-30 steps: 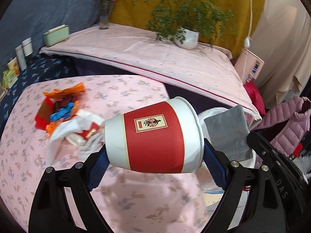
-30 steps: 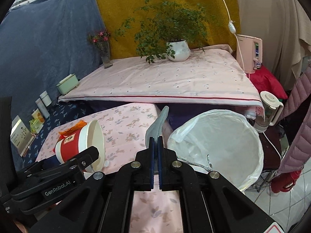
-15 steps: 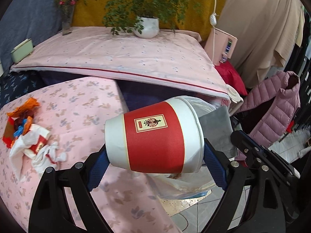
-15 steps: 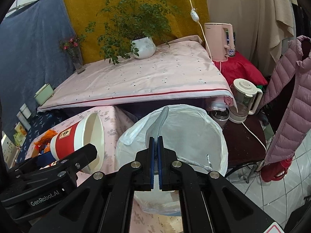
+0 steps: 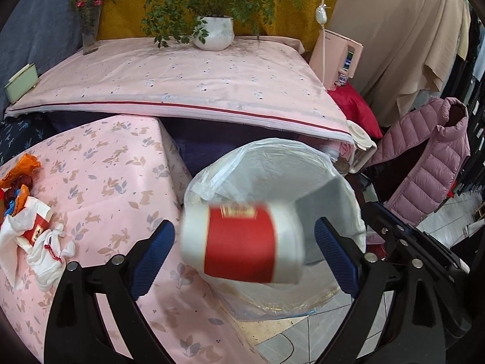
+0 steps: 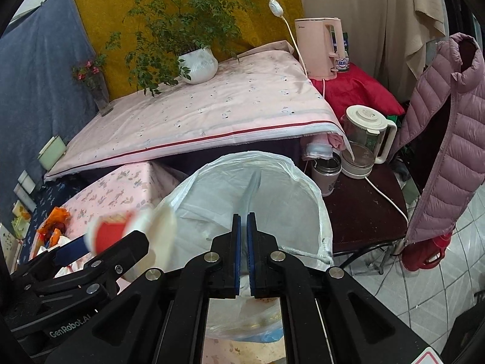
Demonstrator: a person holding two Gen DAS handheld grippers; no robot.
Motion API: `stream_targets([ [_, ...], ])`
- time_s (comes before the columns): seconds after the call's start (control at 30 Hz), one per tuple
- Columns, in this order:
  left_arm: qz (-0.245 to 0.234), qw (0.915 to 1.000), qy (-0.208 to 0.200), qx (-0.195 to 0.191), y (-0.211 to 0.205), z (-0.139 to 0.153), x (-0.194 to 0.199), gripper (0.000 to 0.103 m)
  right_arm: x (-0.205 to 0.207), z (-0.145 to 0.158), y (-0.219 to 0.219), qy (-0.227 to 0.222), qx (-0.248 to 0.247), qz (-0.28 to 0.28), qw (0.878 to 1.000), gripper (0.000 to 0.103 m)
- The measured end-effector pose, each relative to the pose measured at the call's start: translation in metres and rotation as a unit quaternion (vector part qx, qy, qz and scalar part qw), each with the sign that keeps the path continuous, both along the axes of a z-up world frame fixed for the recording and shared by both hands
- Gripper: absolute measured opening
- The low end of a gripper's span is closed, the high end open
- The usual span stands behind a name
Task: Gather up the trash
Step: 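Open both tools to drop the cup and grey cloth into the bin, then grasp the white glove with the right tool while the left grasps the white towel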
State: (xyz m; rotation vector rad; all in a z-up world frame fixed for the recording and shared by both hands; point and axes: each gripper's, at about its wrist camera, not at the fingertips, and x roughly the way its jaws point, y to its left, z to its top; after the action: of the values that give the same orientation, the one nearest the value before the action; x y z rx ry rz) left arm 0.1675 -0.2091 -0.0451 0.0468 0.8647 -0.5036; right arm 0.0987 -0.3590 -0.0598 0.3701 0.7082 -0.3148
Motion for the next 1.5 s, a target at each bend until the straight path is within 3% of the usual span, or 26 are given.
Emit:
stream_targets([
  [0.2,0.017,0.9998,-0.001,0.002,0.01,-0.003,0.005,0.09,0.0,0.001,0.001,0.001,-0.005,-0.001,1.0,0.012],
  [0.27,0.023,0.9997,-0.001,-0.001,0.015,-0.001,0.005,0.09,-0.001,0.003,0.004,0.0,-0.006,-0.001,1.0,0.02],
  [0.43,0.039,0.9992,-0.006,-0.005,0.03,0.002,0.005,0.09,-0.002,0.008,0.014,-0.005,-0.009,0.007,1.0,0.025],
  [0.63,0.072,0.9973,-0.01,-0.001,0.061,0.003,0.005,0.09,-0.003,0.015,0.037,-0.011,-0.016,0.022,1.0,0.041],
  [1.13,0.189,0.982,0.006,0.007,0.172,-0.004,0.01,0.09,0.009,0.022,0.114,-0.009,-0.02,0.086,0.996,0.05],
  [1.23,0.202,0.9794,0.005,0.007,0.193,-0.005,0.009,0.09,0.011,0.023,0.13,-0.01,-0.022,0.097,0.995,0.055],
  [1.5,0.24,0.9705,0.012,0.011,0.252,-0.016,0.008,0.09,0.017,0.02,0.178,-0.002,-0.024,0.14,0.99,0.056],
])
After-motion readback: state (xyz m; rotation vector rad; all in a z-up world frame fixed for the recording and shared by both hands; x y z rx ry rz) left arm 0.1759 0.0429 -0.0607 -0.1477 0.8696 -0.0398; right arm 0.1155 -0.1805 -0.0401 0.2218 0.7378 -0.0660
